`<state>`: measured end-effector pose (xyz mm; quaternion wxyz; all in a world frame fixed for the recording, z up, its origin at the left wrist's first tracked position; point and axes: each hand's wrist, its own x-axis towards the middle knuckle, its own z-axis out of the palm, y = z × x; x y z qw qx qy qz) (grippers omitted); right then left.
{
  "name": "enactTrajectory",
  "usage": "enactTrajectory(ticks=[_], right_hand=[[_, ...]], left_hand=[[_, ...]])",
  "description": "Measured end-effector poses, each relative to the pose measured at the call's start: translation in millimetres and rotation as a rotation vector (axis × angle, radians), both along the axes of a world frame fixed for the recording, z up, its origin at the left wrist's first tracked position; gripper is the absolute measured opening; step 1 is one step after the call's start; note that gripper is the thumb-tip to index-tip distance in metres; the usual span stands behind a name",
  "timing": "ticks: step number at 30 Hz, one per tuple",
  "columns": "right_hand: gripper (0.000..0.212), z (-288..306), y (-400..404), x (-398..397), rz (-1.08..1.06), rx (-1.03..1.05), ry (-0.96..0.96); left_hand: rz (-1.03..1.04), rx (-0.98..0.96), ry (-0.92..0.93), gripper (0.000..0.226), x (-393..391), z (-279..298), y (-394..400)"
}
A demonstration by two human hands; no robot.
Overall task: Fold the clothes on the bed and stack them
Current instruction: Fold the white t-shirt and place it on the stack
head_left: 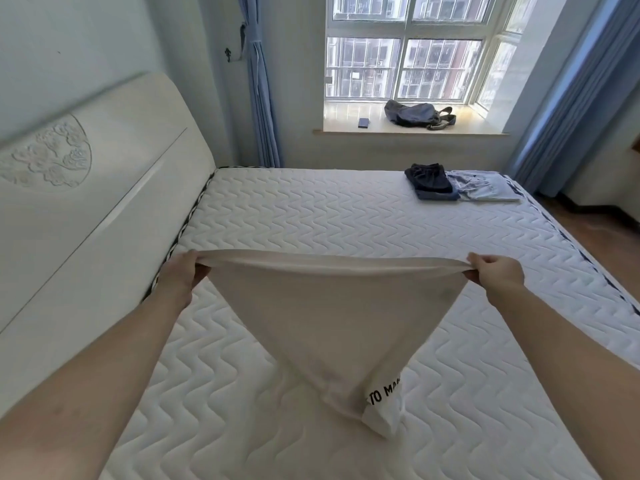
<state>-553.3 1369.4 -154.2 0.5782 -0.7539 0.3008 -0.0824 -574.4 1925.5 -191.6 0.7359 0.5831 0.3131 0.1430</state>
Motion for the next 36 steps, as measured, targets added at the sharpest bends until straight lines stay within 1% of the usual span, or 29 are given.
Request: enactTrajectory(ticks=[2, 4, 7, 9, 11, 17, 21, 24, 26, 28, 30, 32, 34, 36], right_hand=[[0.019, -4, -5, 16, -0.013, 0.012, 0.03], [0.022, -7, -1, 35, -0.008, 0.003, 0.066], [0.021, -1, 12, 67, -0.024, -0.018, 0.053], [0.021, 12, 15, 96, -0.052, -0.024, -0.008], [0.022, 34, 10, 131, -0.066, -0.017, -0.095], [0.024, 105, -2, 226, -0.042, 0.11, -0.352], [0.025, 130, 5, 255, -0.022, 0.252, -0.432], [0.025, 126, 8, 265, 0.016, 0.318, -0.45], [0.025, 110, 7, 266, 0.043, 0.341, -0.43], [0.025, 82, 6, 263, 0.071, 0.394, -0.385], [0.021, 44, 7, 254, 0.083, 0.456, -0.308], [0.015, -3, 9, 238, 0.065, 0.5, -0.207], [0.01, -54, 12, 218, 0.034, 0.537, -0.108], [0.013, -110, 12, 194, -0.011, 0.549, 0.004]], left_hand=[[0.034, 0.02, -0.01, 0.015, 17, 19, 12], [0.005, 0.15, 0.054, 0.023, 37, 31, 20], [-0.035, 0.22, 0.042, 0.018, 76, 44, 21], [-0.054, 0.256, 0.029, 0.013, 106, 58, 19], [-0.077, 0.251, -0.013, 0.01, 139, 78, 16], [-0.121, 0.314, -0.182, 0.017, 239, 159, 1], [-0.107, 0.349, -0.29, 0.023, 275, 213, -4], [-0.098, 0.375, -0.325, 0.021, 281, 227, -3], [-0.091, 0.355, -0.32, 0.019, 277, 215, 3], [-0.079, 0.308, -0.286, 0.02, 268, 181, 10], [-0.057, 0.256, -0.209, 0.02, 252, 126, 16], [-0.031, 0.218, -0.086, 0.014, 226, 59, 18], [-0.013, 0.192, 0.039, 0.016, 192, -11, 19], [-0.011, 0.159, 0.152, 0.019, 154, -77, 16]])
